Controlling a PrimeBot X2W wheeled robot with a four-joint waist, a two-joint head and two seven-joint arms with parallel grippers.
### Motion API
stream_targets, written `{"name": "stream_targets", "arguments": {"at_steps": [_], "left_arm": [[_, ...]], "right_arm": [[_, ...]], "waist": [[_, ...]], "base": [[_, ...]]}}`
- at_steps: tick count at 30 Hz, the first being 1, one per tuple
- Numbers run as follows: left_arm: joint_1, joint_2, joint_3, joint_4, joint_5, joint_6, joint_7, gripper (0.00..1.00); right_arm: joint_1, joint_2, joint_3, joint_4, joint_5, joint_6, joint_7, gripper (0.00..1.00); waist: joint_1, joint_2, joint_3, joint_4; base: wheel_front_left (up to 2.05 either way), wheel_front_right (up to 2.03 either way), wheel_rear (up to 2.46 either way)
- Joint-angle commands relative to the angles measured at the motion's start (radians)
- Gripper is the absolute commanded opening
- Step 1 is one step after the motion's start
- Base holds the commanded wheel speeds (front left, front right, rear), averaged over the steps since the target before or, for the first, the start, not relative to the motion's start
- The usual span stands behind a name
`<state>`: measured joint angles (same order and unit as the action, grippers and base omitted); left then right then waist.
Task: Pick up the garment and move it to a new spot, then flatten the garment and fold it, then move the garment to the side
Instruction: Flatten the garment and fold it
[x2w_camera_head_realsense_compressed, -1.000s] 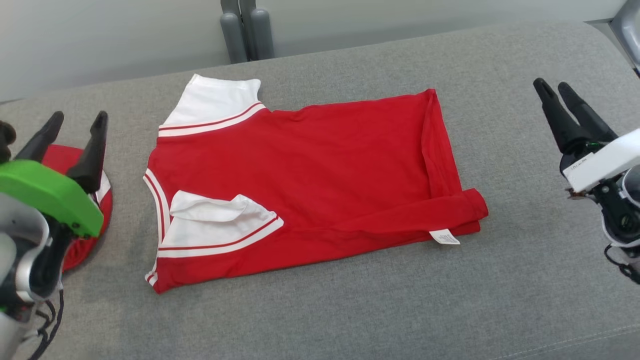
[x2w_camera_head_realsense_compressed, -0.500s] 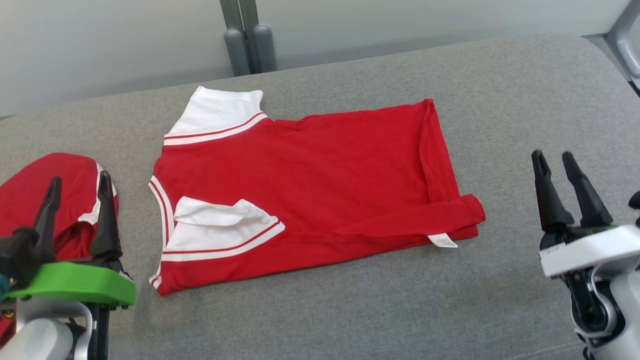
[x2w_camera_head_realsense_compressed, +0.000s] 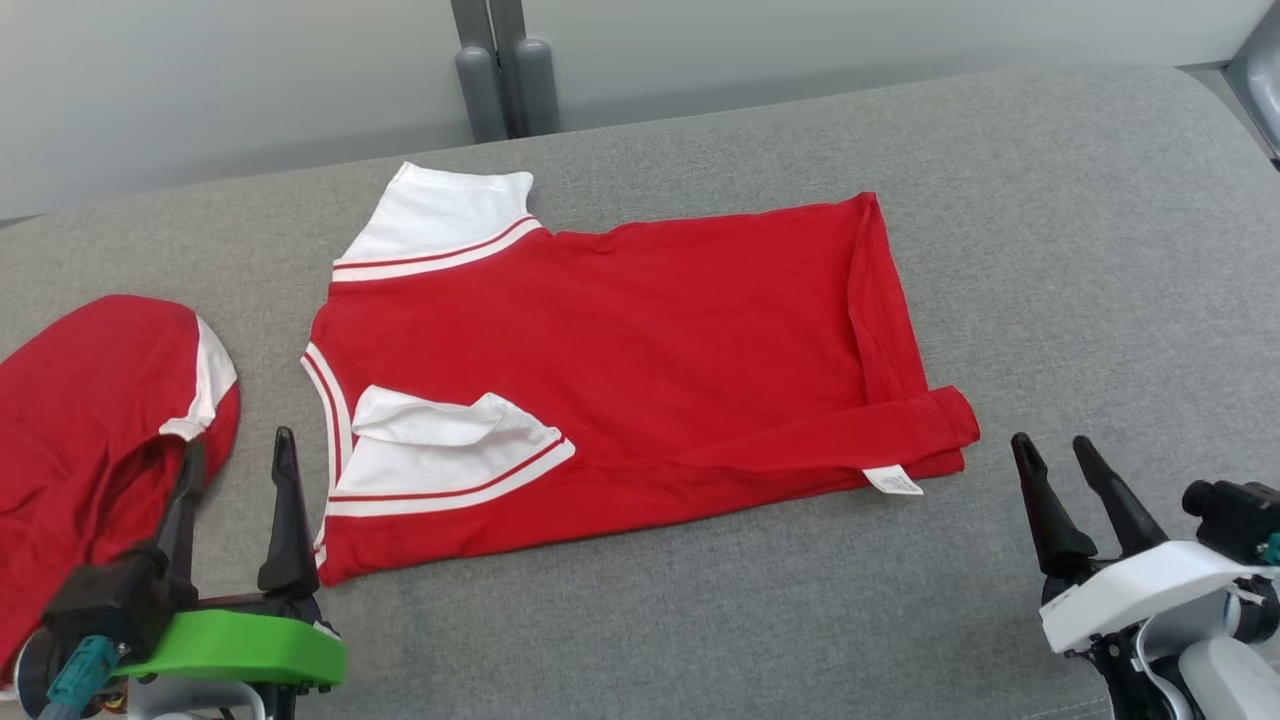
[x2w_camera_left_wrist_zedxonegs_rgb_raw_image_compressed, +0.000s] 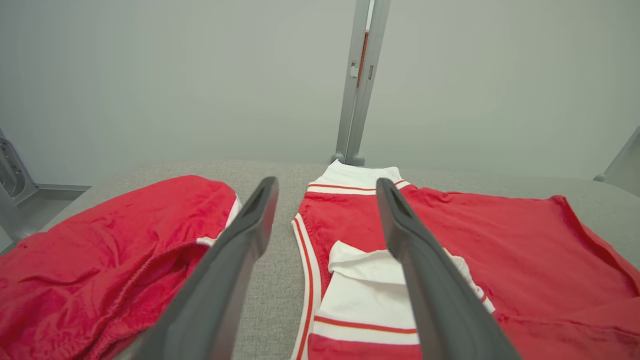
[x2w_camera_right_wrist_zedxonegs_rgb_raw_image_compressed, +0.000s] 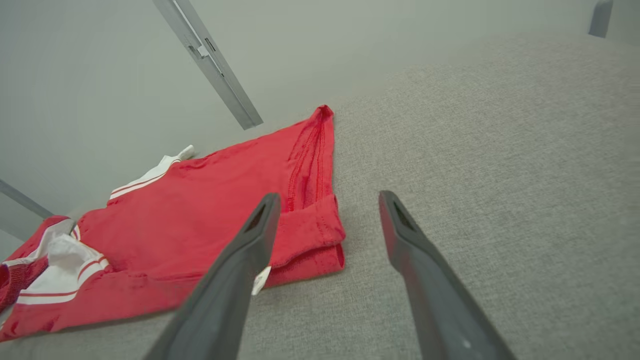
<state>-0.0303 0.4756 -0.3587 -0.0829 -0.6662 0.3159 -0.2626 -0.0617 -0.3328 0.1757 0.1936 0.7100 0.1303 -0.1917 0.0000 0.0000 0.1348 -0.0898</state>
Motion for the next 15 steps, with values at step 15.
{"name": "stream_targets", "arguments": {"at_steps": [15], "left_arm": [[-0.108, 0.030, -0.114, 0.138, -0.064, -0.060, 0.329, 1.00]], "right_arm": [[-0.163, -0.007, 0.114, 0.202, -0.008, 0.001, 0.161, 1.00]], "waist": [[0.0000, 0.0000, 0.058, 0.007]], "base": [[0.00, 0.00, 0.00]]}}
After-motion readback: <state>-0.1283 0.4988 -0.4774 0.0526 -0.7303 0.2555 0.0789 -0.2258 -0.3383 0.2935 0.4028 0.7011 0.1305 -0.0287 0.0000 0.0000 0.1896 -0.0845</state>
